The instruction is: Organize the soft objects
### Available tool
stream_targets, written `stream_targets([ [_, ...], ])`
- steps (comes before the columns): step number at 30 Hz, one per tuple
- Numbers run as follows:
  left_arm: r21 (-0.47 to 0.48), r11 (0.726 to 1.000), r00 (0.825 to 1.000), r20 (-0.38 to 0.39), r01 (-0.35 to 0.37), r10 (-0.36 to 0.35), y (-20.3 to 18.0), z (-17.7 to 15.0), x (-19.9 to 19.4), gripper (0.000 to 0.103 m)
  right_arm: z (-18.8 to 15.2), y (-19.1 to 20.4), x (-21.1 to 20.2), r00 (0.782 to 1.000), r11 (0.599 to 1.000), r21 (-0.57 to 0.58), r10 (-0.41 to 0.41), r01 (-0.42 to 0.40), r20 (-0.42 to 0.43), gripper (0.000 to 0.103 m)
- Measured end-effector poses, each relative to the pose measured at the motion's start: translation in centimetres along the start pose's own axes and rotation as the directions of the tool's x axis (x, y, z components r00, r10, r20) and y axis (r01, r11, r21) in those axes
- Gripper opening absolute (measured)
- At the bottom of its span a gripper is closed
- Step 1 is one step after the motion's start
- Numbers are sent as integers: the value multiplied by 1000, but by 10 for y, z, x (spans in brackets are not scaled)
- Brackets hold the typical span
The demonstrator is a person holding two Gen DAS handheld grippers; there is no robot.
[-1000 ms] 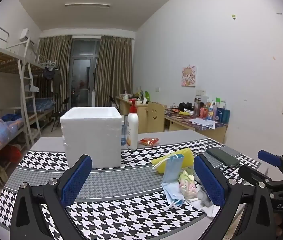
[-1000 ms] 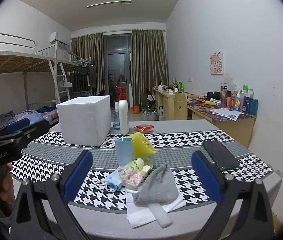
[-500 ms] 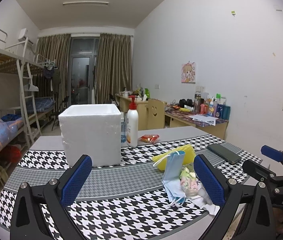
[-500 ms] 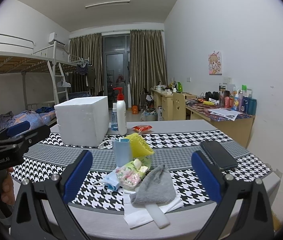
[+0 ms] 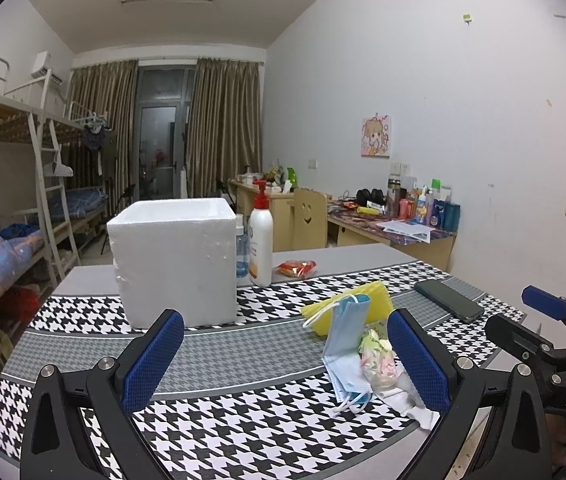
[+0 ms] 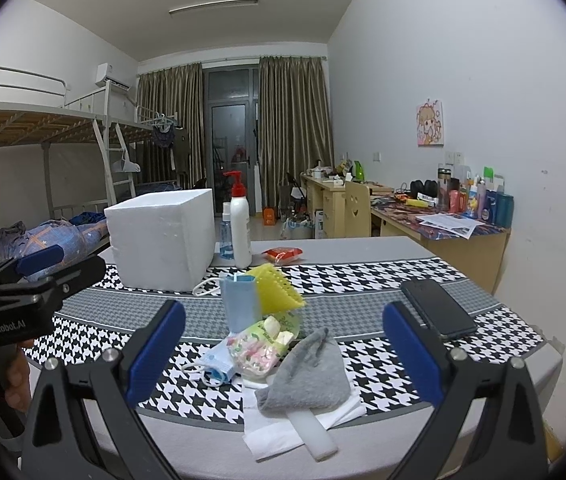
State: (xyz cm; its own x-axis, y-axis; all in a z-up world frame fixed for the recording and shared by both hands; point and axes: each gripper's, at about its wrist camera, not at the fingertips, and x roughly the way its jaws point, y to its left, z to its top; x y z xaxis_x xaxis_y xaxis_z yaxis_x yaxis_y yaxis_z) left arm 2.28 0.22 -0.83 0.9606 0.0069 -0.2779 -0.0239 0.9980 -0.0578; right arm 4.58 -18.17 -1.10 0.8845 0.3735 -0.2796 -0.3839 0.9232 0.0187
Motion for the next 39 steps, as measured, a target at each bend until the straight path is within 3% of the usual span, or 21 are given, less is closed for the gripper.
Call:
stream_targets([
  [16, 14, 999, 997, -72, 39, -38, -12, -3, 28, 102, -1, -11, 21, 998, 1000, 8, -12, 13, -60, 101],
  [39, 36, 992, 974, -196, 121, -111, -39, -15, 70, 102, -18, -32, 47, 987, 999, 30, -33, 38, -160, 101],
])
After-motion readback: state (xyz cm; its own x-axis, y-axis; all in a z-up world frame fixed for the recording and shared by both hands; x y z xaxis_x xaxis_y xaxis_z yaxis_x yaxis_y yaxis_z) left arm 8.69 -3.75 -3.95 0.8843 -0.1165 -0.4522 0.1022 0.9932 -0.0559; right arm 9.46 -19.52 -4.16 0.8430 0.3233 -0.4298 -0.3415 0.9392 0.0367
